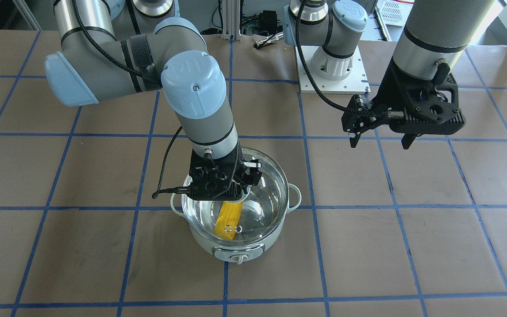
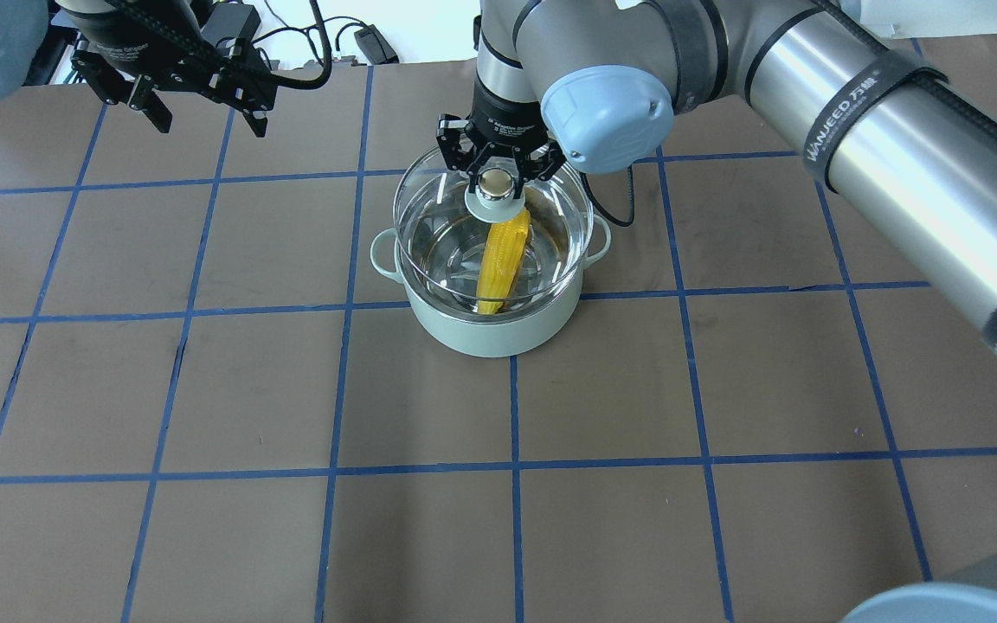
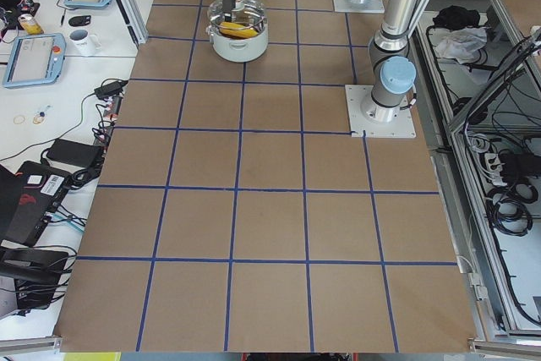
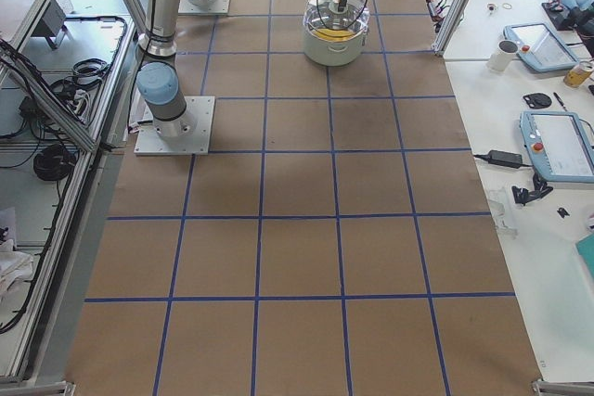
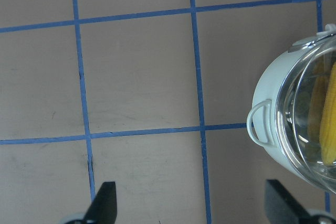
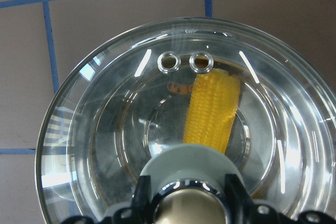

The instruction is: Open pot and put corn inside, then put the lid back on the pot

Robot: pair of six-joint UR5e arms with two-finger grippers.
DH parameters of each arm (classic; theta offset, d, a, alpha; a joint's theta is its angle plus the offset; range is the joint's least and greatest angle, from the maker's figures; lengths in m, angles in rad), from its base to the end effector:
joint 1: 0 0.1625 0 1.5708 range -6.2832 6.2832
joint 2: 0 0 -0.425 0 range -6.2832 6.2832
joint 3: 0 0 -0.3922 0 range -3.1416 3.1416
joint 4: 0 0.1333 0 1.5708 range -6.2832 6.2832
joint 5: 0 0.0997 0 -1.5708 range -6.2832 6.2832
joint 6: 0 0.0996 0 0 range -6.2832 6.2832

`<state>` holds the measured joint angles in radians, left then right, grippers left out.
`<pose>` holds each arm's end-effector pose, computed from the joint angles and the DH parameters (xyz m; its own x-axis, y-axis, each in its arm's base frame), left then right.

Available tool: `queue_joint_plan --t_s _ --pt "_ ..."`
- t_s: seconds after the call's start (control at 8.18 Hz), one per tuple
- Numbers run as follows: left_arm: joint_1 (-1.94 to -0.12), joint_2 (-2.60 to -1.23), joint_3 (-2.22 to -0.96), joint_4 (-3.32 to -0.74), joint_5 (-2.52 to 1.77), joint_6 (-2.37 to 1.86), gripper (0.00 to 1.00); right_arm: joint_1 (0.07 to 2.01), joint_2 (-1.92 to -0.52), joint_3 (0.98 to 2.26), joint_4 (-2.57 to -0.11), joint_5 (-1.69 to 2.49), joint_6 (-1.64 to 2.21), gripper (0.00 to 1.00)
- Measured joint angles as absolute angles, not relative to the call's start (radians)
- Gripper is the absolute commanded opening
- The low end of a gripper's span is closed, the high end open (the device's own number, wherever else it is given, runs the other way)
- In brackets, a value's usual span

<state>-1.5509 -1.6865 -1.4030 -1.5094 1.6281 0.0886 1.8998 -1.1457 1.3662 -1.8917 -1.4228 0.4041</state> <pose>-0.1166 -0.5535 0.5176 -0.9959 0.0617 -0.0667 0.0686 0.9918 -0.1078 0.3556 -0.5835 0.3759 -0.9826 0.0635 -0.1743 0.0706 0.9969 -0.0345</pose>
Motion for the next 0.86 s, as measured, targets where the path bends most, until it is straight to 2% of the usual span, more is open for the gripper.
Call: queue_joint_plan --t_s 0.86 --pt "-1.551 -1.686 -1.407 -1.502 1.625 0.08 1.0 1.899 -1.131 1.375 -1.9 -1.406 0.415 0.0"
